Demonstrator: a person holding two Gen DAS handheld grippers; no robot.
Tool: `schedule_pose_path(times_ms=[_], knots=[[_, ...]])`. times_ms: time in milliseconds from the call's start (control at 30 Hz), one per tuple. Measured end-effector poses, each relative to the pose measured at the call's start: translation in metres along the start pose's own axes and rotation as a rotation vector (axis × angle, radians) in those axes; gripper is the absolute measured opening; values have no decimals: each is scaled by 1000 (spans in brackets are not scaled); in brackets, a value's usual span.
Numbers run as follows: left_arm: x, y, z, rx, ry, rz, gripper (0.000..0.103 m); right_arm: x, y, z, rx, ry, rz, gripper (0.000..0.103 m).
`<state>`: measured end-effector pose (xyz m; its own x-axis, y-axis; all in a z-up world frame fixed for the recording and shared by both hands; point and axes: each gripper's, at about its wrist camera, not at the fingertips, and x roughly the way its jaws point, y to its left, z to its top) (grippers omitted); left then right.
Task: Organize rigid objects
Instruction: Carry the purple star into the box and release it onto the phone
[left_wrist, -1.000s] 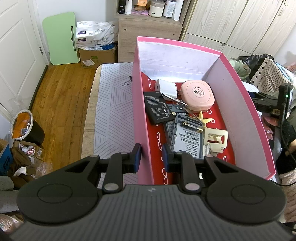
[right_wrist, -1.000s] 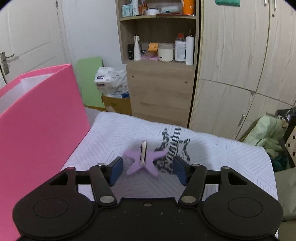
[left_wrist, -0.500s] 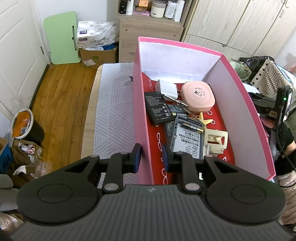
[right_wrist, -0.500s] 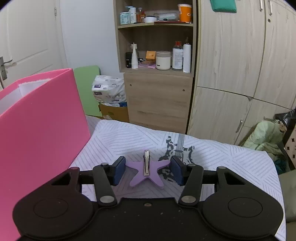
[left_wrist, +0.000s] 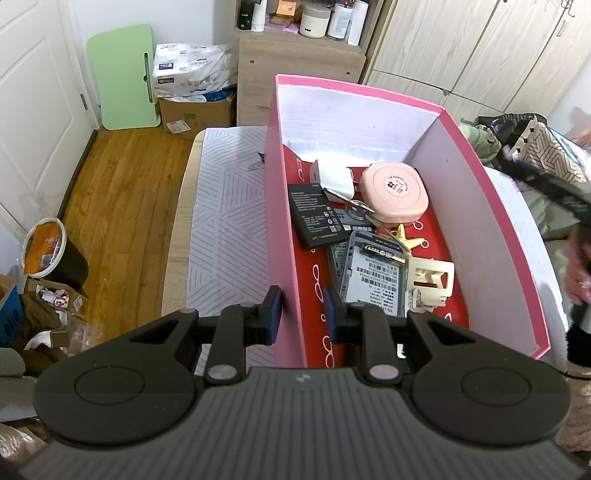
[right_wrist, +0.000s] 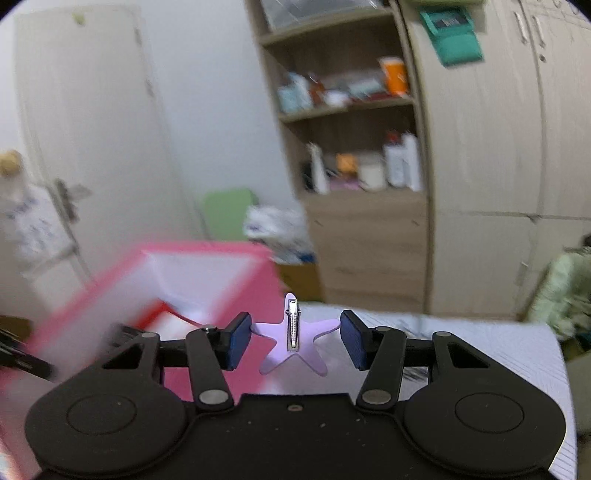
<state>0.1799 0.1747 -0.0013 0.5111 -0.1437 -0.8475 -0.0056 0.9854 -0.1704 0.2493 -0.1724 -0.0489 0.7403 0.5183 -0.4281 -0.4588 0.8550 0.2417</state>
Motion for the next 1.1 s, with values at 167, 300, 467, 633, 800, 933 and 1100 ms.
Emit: schedule_pose_path(times_ms=[167, 300, 467, 633, 800, 933, 1100], knots=[[0, 2, -1, -3, -4, -6, 22, -21, 40, 17, 21, 4, 183, 58], [0, 3, -2, -4, -9, -11, 22, -6, 69, 20, 88, 171, 323, 58], [0, 2, -3, 9, -10, -12, 22, 26, 98, 11, 68, 319, 362, 58], [-1, 0, -3, 24, -12, -10, 22, 51, 113, 4, 51, 426, 348, 59], [-1, 1, -5, 21, -15, -15, 23, 73, 120, 3, 17, 501, 298, 60], [-1, 3, -4, 4, -15, -26, 24, 82, 117, -1, 58, 542, 336, 61], [-1, 1, -5, 17, -21, -14, 27, 62, 108, 1, 91, 481, 346, 65]])
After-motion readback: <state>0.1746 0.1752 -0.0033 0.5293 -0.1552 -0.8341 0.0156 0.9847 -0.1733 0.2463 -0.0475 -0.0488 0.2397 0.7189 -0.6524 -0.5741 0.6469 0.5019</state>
